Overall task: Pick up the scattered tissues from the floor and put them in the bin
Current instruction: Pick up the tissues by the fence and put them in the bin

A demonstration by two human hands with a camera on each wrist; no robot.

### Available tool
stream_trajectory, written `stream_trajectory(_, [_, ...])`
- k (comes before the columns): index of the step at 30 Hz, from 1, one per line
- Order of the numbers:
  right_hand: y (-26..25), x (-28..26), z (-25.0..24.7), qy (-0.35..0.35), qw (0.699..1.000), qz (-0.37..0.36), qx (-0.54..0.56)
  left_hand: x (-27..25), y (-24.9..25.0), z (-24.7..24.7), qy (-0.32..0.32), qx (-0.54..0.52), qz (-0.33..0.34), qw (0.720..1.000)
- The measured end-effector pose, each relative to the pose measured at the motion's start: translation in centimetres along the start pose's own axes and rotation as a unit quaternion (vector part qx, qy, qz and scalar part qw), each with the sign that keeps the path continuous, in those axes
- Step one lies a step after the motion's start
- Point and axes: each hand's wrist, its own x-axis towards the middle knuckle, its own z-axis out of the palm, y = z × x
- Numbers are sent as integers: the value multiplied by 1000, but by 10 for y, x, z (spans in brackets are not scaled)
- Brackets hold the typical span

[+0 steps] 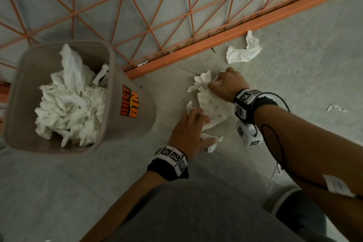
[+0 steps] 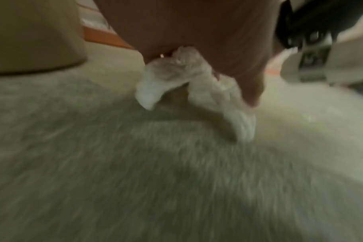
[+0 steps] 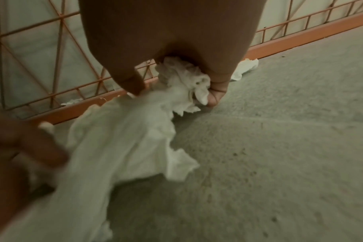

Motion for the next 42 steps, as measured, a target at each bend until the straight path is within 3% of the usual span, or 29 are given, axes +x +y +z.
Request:
stream_trajectory(4, [10, 4, -8, 62, 998, -5, 27, -5, -6, 2, -16, -42, -22, 999])
stream_trajectory(8, [19, 12, -18, 137, 989, -20, 43, -7, -9, -14, 56, -124, -41, 990])
stream_trajectory(13, [31, 24, -28, 44, 998, -21, -51, 6, -9, -31, 131, -160, 0, 978])
stream_trajectory(15, [32, 24, -25, 52, 994, -17, -94, 14, -8, -36, 130, -125, -6, 984])
stream_trajectory(17, [31, 17, -18, 92, 991, -11, -99, 21, -5, -34, 89, -58, -36, 994])
stream_trajectory(20, [32, 3, -3, 104, 994, -4, -43, 25, -6, -19, 17, 42, -46, 998])
stream_trajectory(23, [31, -14, 8, 77, 997, -13, 16, 26, -10, -5, -1, 51, -58, 997])
stream_trajectory(27, [30, -38, 24, 74, 994, 30, 76, 25, -14, -2, 48, -34, -56, 997])
stream_trajectory(32, [20, -64, 33, 114, 955, 114, 249, 21, -14, -17, 128, -199, -100, 966])
stream_trajectory(39, [-14, -91, 30, 136, 918, 69, 367, 13, 23, -68, 118, -307, -109, 938])
stream_trajectory(42, [-42, -104, 9, 105, 887, 41, 448, 4, 44, -95, 108, -345, -93, 928])
